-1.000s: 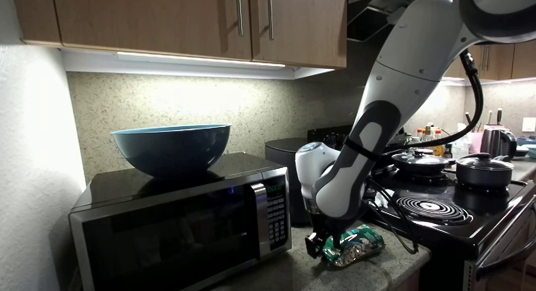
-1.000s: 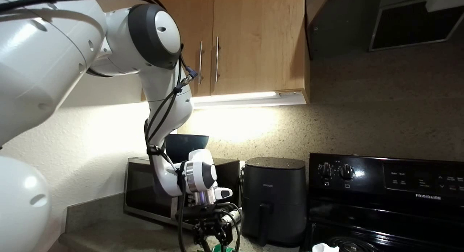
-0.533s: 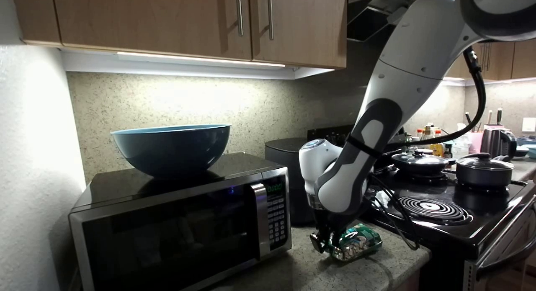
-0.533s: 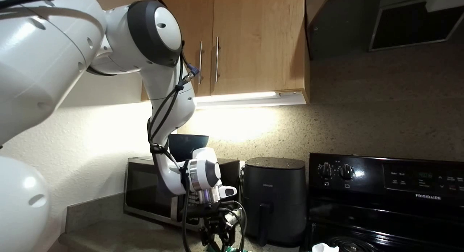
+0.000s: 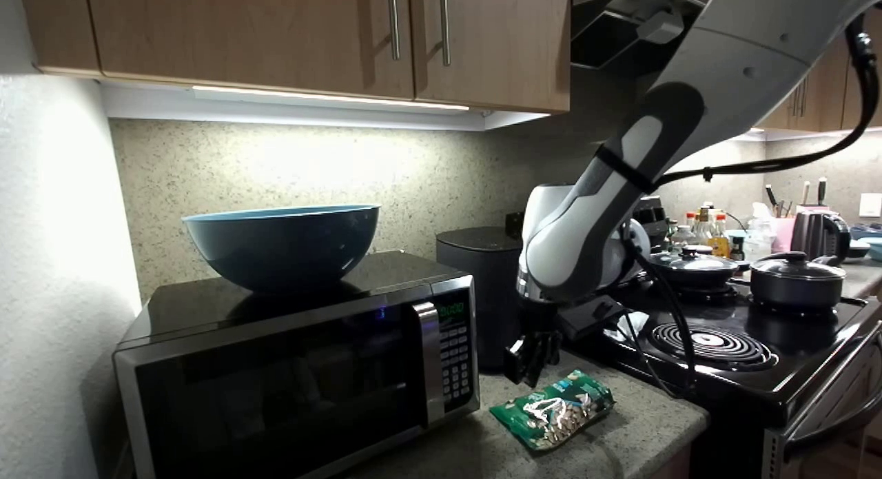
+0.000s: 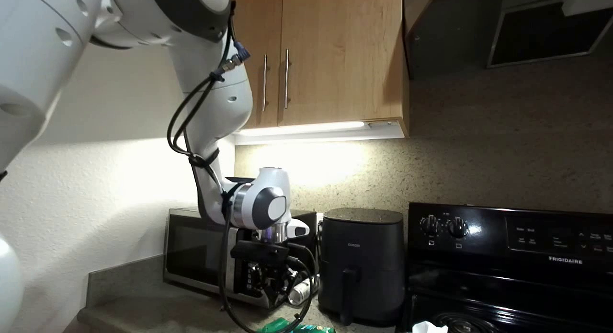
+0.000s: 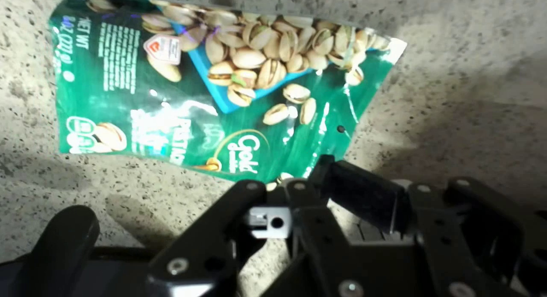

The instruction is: Put the green packet upright

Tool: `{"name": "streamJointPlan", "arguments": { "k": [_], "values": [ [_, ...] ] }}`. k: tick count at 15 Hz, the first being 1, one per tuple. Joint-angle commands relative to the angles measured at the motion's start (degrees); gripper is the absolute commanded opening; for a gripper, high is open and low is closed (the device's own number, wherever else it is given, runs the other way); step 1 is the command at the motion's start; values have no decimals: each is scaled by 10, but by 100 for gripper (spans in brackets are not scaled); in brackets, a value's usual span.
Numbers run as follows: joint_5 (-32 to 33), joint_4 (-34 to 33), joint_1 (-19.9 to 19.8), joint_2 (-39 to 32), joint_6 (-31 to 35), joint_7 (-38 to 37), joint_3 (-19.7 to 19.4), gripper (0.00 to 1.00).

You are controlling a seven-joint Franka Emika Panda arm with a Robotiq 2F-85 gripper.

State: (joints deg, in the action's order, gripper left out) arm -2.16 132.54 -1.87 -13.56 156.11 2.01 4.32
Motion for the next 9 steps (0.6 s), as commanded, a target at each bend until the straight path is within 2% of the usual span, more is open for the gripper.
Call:
{"name": "streamJointPlan", "arguments": {
  "k": [1, 2, 3, 5, 6, 7, 9],
  "values": [
    [-158, 70, -127, 84, 45, 145, 128, 3],
    [-100, 30, -44, 44, 15, 83, 46, 6],
    [-131, 39, -62, 61, 20, 111, 63, 6],
    [-145, 49, -73, 76, 20, 123, 71, 6],
    [-126, 45, -69, 67, 18, 109, 69, 31],
    [-108, 38, -58, 52, 18, 92, 60, 33],
    [-74, 22, -27, 23, 7, 52, 34, 45]
  ]
}}
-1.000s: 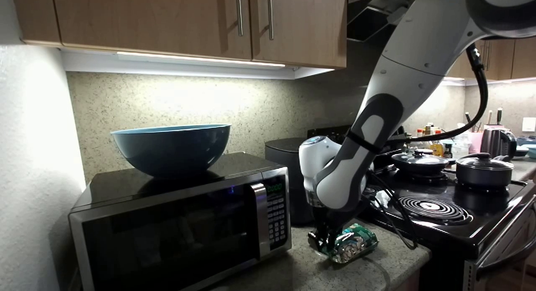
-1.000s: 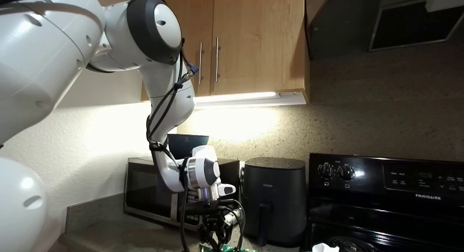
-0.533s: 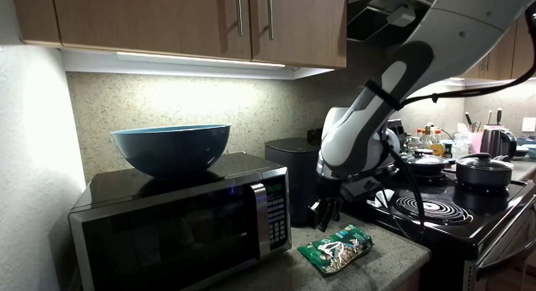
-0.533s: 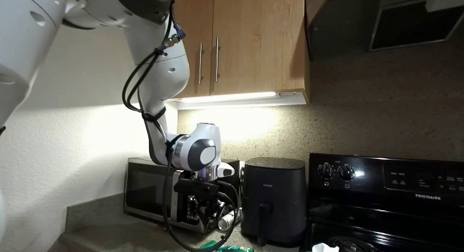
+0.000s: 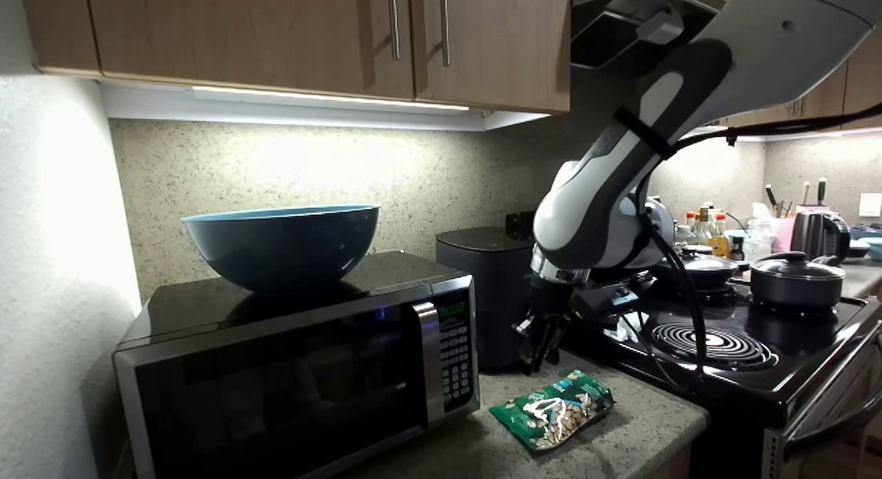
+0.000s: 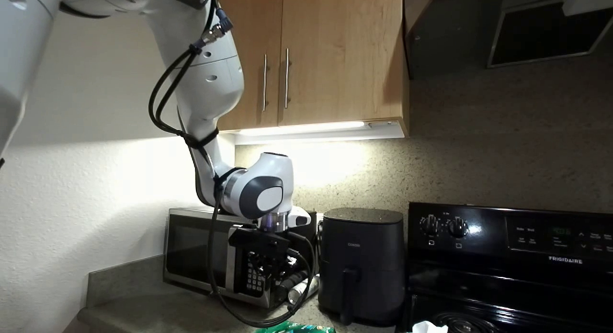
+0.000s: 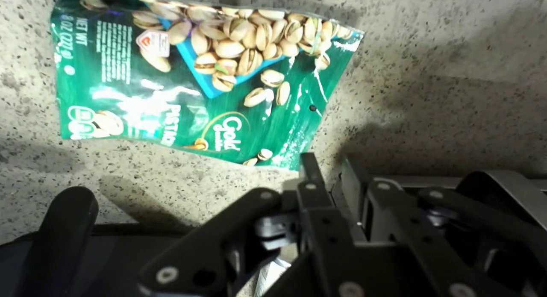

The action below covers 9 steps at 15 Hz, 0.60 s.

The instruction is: Put the green packet upright

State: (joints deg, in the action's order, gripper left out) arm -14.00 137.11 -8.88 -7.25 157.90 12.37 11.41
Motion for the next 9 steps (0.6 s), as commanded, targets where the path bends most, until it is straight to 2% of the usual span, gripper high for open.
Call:
{"name": "streamJointPlan", "arguments": {
  "k": [1, 4, 8, 9],
  "values": [
    [61, -30, 56, -52, -17, -71, -48, 51],
    [102, -56, 90, -91, -44, -129, -75, 70],
    [98, -108, 107, -141, -93, -154, -85, 95],
    [87, -80, 101, -118, -73, -132, -78, 78]
  ]
}}
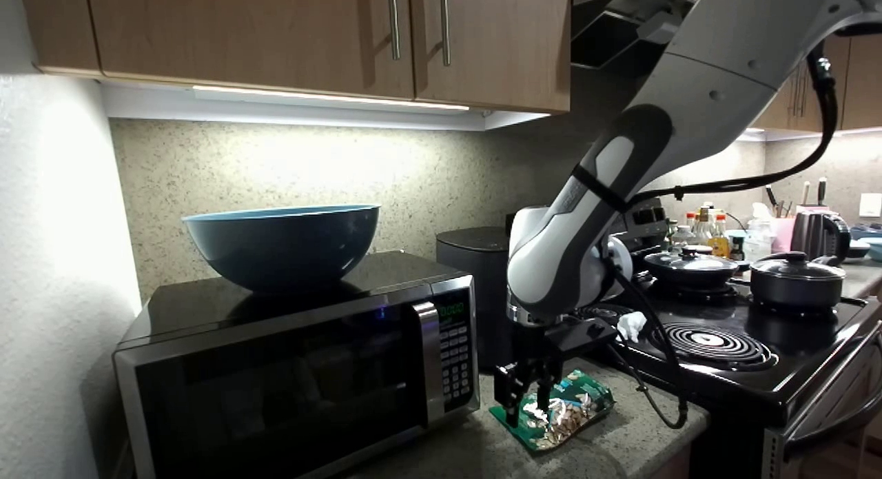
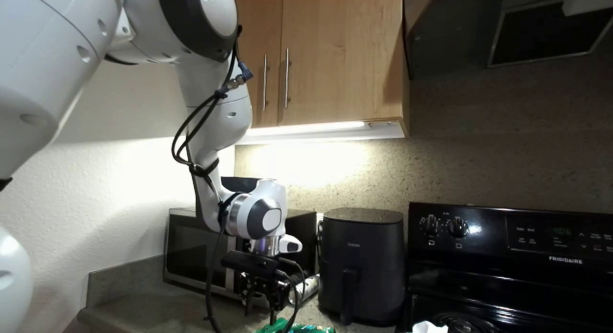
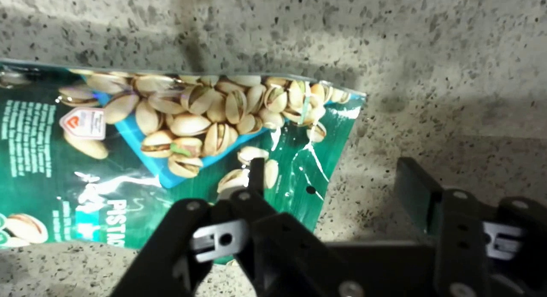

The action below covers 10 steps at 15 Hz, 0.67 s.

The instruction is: Put the green packet upright

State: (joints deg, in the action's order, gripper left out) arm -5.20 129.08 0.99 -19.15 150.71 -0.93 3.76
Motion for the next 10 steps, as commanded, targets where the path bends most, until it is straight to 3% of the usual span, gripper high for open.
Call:
{"name": "streamJointPlan", "arguments": {
  "k": [1, 2, 10],
  "values": [
    [-1, -12, 3, -10, -7, -2, -3, 83],
    [-1, -19, 4, -18, -8, -3, -4, 100],
    [55, -34, 32, -46, 1, -69, -58, 100]
  ]
}}
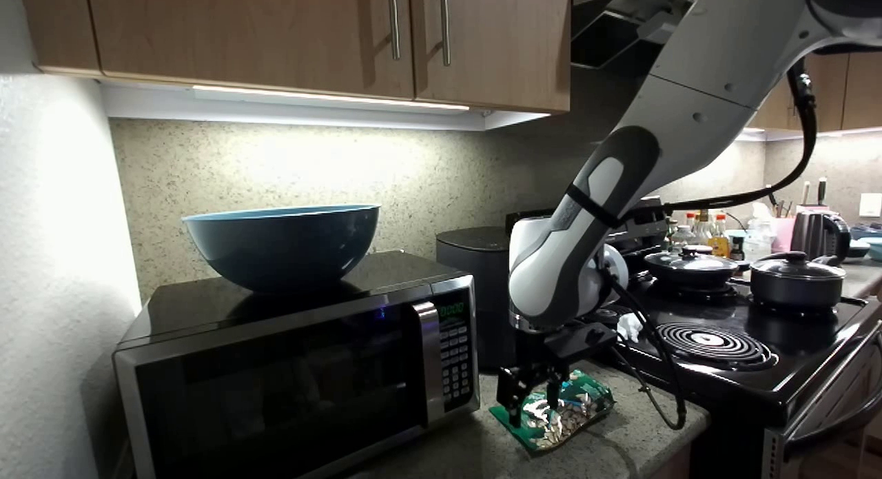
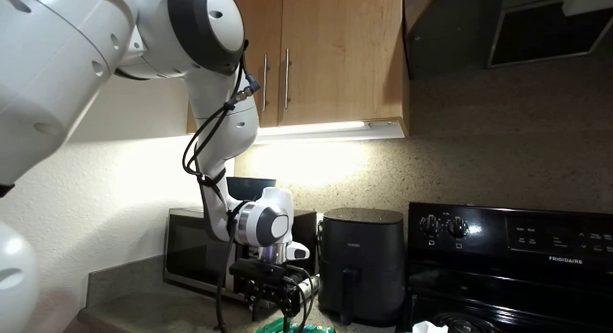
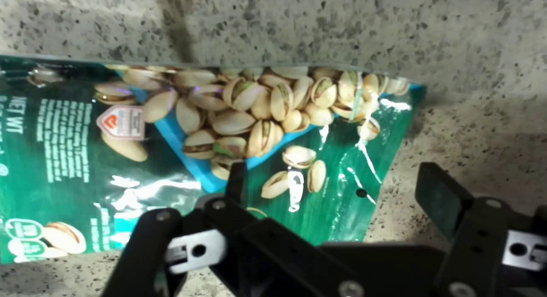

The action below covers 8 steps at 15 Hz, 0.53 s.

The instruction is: Put the green packet upright

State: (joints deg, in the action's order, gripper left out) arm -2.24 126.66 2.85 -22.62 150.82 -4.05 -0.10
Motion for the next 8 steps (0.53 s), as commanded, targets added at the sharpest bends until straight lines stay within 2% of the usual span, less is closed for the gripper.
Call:
{"name": "streamJointPlan", "arguments": {
  "k": [1, 8],
  "values": [
    [27, -12, 14, -13, -6, -42, -21, 100],
    [60, -3, 48, -9, 7, -49, -22, 100]
  ]
}}
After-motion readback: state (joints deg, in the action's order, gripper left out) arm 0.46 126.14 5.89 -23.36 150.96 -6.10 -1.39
